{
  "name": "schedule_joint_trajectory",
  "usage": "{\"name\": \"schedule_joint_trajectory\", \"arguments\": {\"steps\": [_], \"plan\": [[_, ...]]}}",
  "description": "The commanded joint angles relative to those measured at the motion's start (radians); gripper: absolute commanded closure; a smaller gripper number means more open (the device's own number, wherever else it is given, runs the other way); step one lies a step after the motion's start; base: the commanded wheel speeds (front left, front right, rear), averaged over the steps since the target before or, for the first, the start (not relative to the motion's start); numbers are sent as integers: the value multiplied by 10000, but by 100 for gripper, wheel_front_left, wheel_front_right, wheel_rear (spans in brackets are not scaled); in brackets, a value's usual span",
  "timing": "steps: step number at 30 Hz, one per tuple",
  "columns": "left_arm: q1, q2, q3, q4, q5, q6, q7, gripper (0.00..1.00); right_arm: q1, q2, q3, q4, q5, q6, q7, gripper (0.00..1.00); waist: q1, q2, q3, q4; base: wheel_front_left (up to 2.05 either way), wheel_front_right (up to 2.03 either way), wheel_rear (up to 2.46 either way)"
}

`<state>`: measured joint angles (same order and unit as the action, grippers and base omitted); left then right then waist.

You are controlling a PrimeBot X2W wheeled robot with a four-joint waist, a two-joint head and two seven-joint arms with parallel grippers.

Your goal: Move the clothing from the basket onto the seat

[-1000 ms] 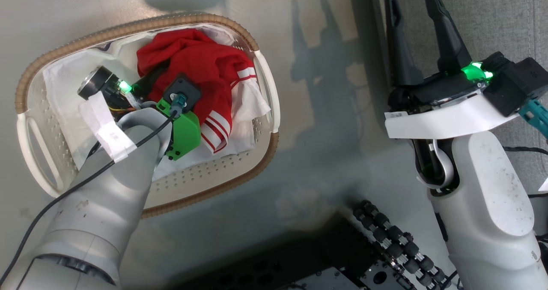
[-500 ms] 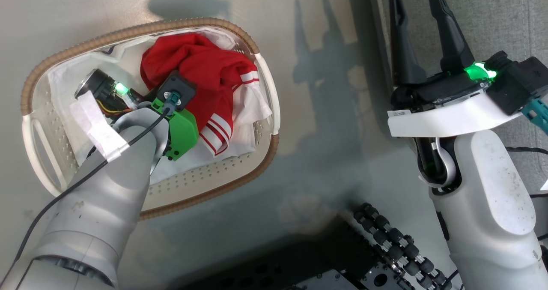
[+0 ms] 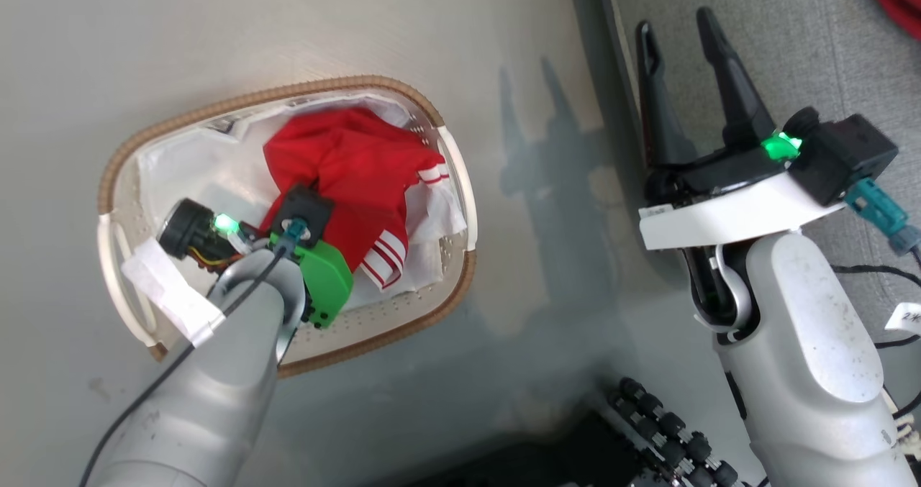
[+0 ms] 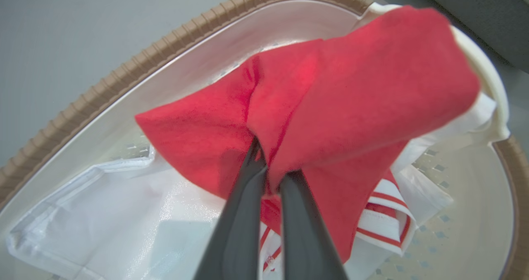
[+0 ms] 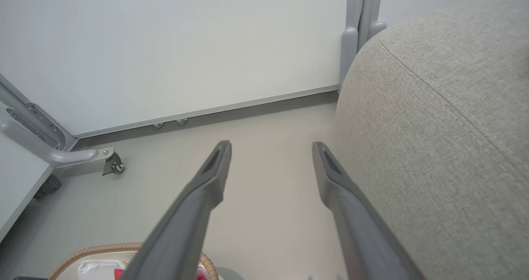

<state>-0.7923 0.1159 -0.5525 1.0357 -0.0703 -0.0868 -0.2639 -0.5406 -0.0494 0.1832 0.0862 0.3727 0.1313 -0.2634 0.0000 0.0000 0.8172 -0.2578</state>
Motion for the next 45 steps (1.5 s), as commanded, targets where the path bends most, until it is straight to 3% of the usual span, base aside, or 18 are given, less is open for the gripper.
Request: {"name": "schedule_joint_trajectory", "arguments": {"steps": [1,25,45], "plan": [[278,16,55,-144,-119,43,-8,100,175,-38,22,72,-78,-10,-18,0,0,0,-719,300,0,0,0],[4220,-233,1535,-3737,-759,129,-10,100,2358,-42,20,1287,-693,-10,-18,0,0,0,-4788,1872,0,0,0],[5565,-547,3092,-6318,-761,-268,-10,100,3651,-42,226,1852,-709,-10,-18,0,0,0,-6777,2197,0,0,0]]}}
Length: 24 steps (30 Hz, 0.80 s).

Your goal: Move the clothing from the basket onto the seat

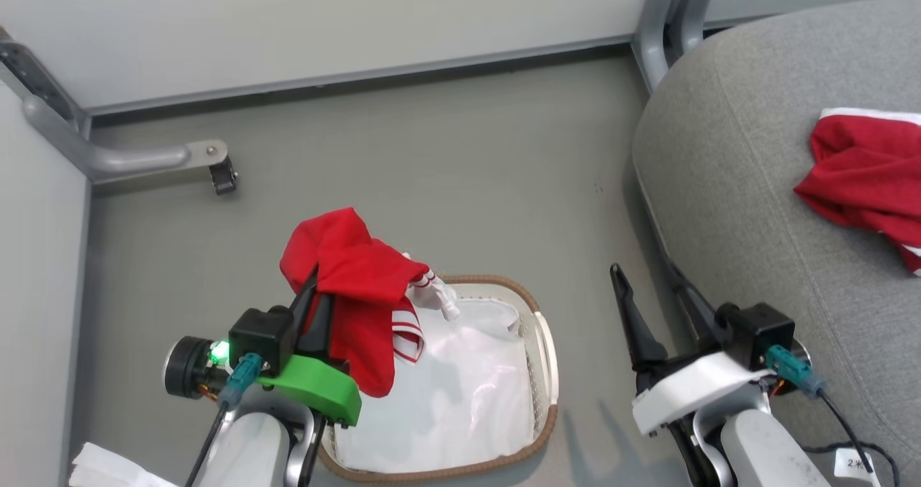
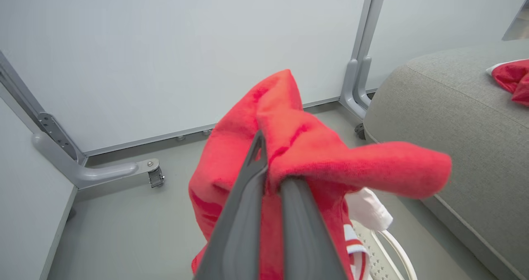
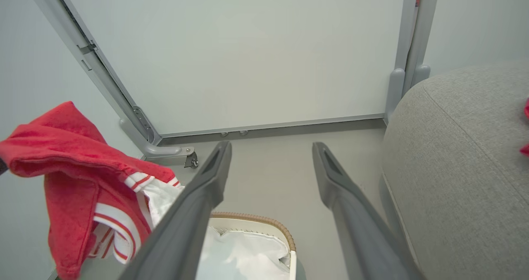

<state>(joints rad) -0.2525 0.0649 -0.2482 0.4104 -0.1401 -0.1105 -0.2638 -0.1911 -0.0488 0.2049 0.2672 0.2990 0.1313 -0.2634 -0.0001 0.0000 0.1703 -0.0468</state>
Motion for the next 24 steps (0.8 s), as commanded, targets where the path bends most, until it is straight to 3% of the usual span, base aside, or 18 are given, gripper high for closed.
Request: {"name": "schedule_joint_trajectory", "arguments": {"steps": [1,10,24], "plan": [[167,-41,86,-150,-77,-36,-12,100,227,-47,32,54,44,-10,-18,0,1,0,-366,81,0,0,0],[-73,-115,279,-1175,-517,-172,-12,100,785,-47,199,193,227,-10,-18,0,1,0,-845,-19,0,0,0],[-446,-131,-302,-2370,-1020,-187,-10,100,743,-43,816,132,412,-10,-18,0,1,0,-908,-174,0,0,0]]}}
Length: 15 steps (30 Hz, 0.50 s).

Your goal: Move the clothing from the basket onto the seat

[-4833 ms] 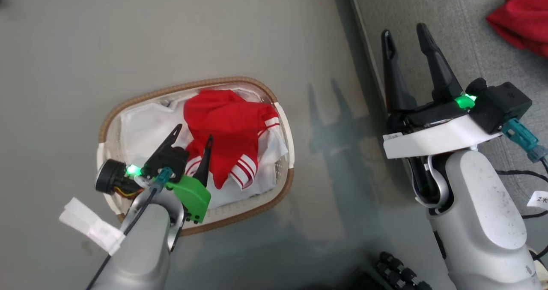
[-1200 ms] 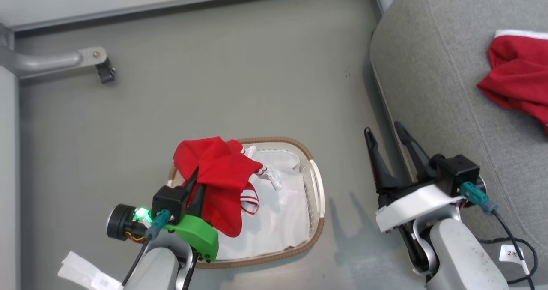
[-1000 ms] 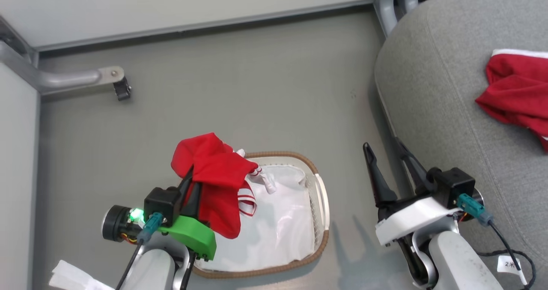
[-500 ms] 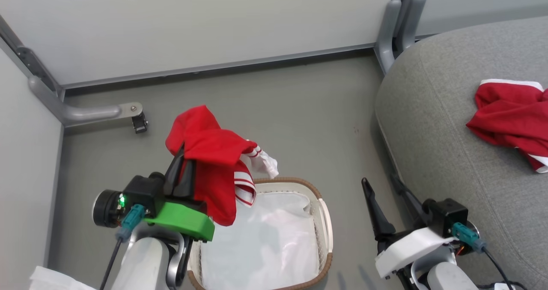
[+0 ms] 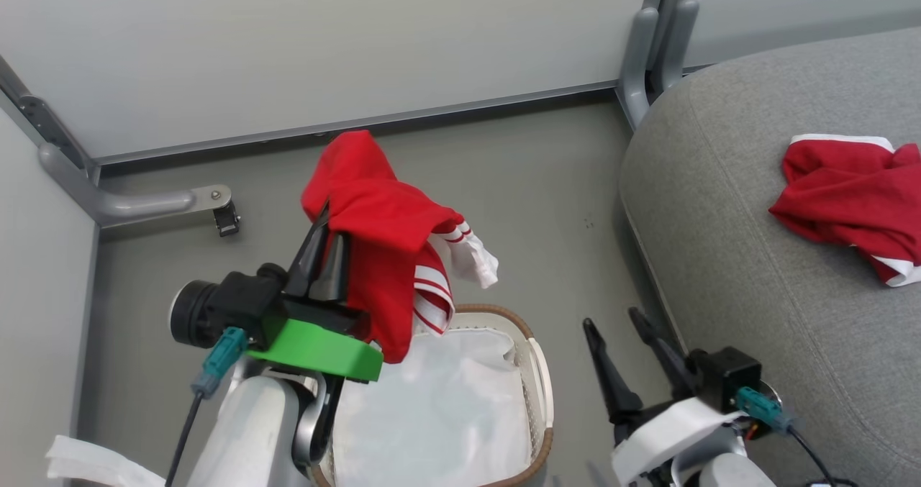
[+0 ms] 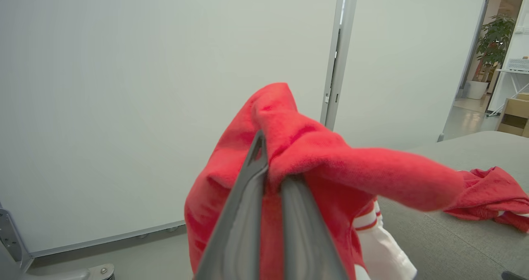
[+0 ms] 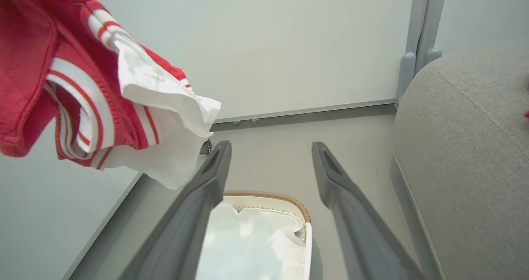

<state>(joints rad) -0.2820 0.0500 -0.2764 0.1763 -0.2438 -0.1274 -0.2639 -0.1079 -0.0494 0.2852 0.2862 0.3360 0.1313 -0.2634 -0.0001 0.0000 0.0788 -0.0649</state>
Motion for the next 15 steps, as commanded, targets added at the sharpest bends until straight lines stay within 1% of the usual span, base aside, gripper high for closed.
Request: {"name": "schedule_joint_trajectory", "arguments": {"steps": [1,5,10,15], "plan": [[-162,19,-76,-34,34,-19,-8,100,-199,-39,169,-103,93,-10,-18,0,1,0,27,33,0,0,0],[-262,18,-389,-32,-72,21,-8,100,-680,-37,865,-285,383,-10,-18,0,1,0,99,241,0,0,0],[-384,22,-817,-43,-252,74,-9,100,-1590,-43,2152,-366,733,-11,-18,0,1,0,238,656,0,0,0],[-521,22,-1288,-98,-375,183,-8,100,-2564,-43,3253,-69,1101,-11,-18,0,1,0,405,1153,0,0,0]]}}
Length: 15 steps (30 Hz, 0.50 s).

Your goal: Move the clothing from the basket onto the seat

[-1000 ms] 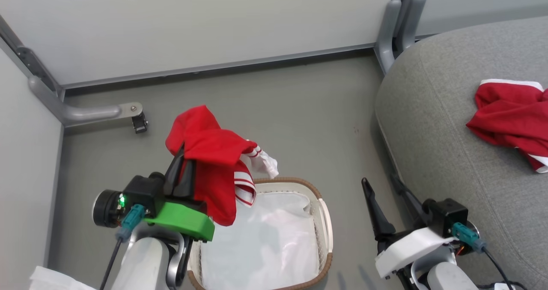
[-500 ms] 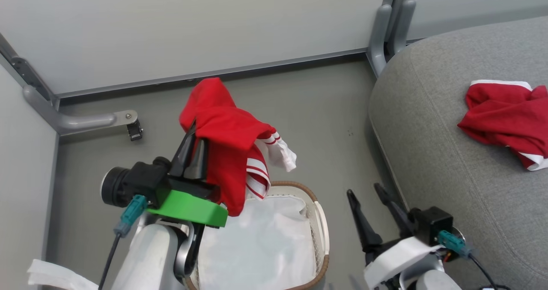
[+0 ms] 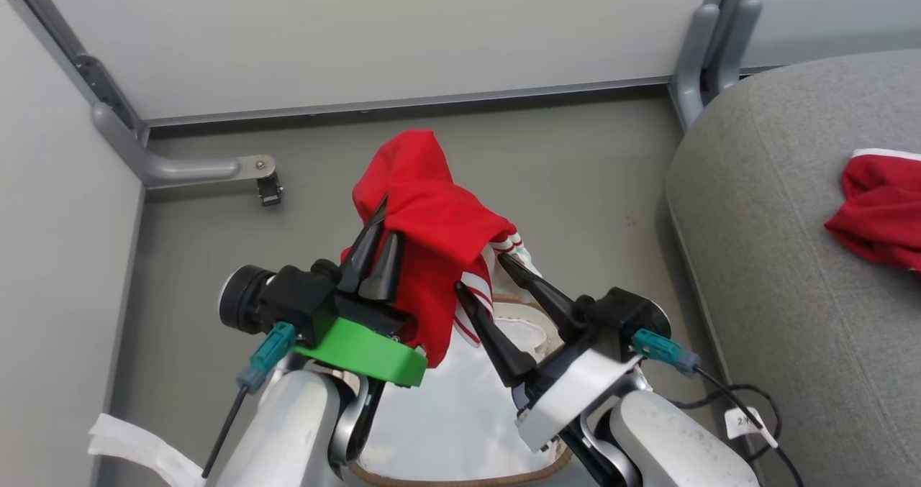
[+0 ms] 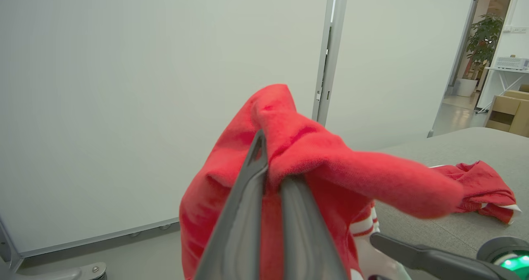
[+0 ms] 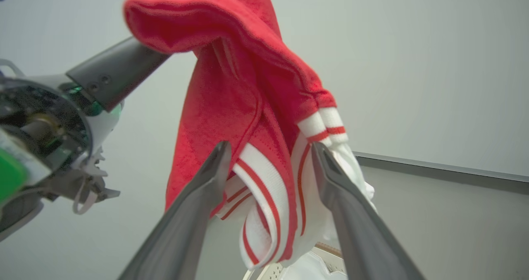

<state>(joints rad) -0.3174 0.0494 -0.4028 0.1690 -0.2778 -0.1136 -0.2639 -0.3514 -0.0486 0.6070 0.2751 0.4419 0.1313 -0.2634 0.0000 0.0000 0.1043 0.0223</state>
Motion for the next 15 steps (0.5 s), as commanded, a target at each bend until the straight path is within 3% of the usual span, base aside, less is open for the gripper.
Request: {"name": "schedule_joint_trajectory", "arguments": {"steps": [1,14,15], "plan": [[-194,26,-78,-41,-73,91,-8,100,-306,-48,152,105,68,-11,-18,0,0,0,181,353,0,0,0],[-362,25,-1023,-71,-507,323,-8,100,-1571,-52,876,926,480,-11,-18,0,0,0,236,937,0,0,0],[-360,25,-1045,-57,-530,334,-8,100,-1616,-49,996,1054,552,-11,-18,39,0,0,226,947,0,0,0]]}}
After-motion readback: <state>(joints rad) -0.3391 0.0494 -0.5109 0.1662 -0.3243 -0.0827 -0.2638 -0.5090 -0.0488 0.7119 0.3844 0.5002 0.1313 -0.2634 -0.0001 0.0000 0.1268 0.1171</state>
